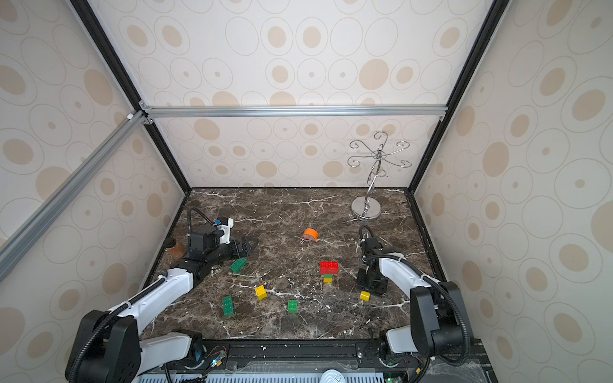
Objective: Assemble an ice cream with lego
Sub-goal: Pick up the lego brick from the center of the board.
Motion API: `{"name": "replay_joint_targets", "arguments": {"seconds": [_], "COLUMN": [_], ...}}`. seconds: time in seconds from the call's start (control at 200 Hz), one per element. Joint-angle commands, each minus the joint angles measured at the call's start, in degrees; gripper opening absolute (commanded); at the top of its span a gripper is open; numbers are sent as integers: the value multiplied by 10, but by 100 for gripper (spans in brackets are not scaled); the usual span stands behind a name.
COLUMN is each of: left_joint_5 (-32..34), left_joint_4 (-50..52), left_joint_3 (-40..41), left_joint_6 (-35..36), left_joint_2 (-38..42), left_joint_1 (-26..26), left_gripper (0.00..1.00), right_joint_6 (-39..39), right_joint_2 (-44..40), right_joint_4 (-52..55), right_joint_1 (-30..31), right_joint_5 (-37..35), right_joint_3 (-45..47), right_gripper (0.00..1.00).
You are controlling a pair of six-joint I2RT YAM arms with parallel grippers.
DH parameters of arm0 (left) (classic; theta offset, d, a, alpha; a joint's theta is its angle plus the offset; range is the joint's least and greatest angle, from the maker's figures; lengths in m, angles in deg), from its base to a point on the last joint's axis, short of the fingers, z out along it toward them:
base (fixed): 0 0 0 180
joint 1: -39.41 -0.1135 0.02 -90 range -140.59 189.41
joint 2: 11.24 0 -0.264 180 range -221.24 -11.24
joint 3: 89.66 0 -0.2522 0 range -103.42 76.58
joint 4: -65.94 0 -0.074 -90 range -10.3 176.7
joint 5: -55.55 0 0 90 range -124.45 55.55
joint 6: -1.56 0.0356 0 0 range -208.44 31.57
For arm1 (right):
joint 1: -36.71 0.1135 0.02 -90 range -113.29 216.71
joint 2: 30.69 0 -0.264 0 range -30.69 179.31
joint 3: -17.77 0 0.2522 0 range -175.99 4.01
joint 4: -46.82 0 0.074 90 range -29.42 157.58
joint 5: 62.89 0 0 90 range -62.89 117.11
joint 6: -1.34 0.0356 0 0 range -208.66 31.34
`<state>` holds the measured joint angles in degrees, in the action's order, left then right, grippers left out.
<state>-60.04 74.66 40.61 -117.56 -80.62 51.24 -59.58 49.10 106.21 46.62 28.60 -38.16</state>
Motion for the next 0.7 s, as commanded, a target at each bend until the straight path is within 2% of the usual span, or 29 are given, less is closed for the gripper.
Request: {"name": "replay_joint_targets", "arguments": {"seconds": [0.0, 0.38, 0.53, 0.695], "left_joint_5": [3, 4, 4, 5], "left_joint_4": [5, 5, 6, 10], "left_joint_3": [-16, -14, -14, -16], "left_joint_6": [10, 10, 10, 10], "left_joint_2": [14, 17, 16, 19], "left_joint_1": [-2, -2, -2, -2], "left_gripper": [100, 100, 100, 100], "right_joint_6": [2, 2, 1, -19], "right_joint_2": [4, 8, 6, -31], "right_joint_4": [11, 9, 9, 48], "right_joint_1": [5, 8, 9, 11], "right_joint_5": [-7, -12, -12, -19], "right_joint_3": [7, 7, 6, -32], "right_gripper": [43, 37, 26, 5]}}
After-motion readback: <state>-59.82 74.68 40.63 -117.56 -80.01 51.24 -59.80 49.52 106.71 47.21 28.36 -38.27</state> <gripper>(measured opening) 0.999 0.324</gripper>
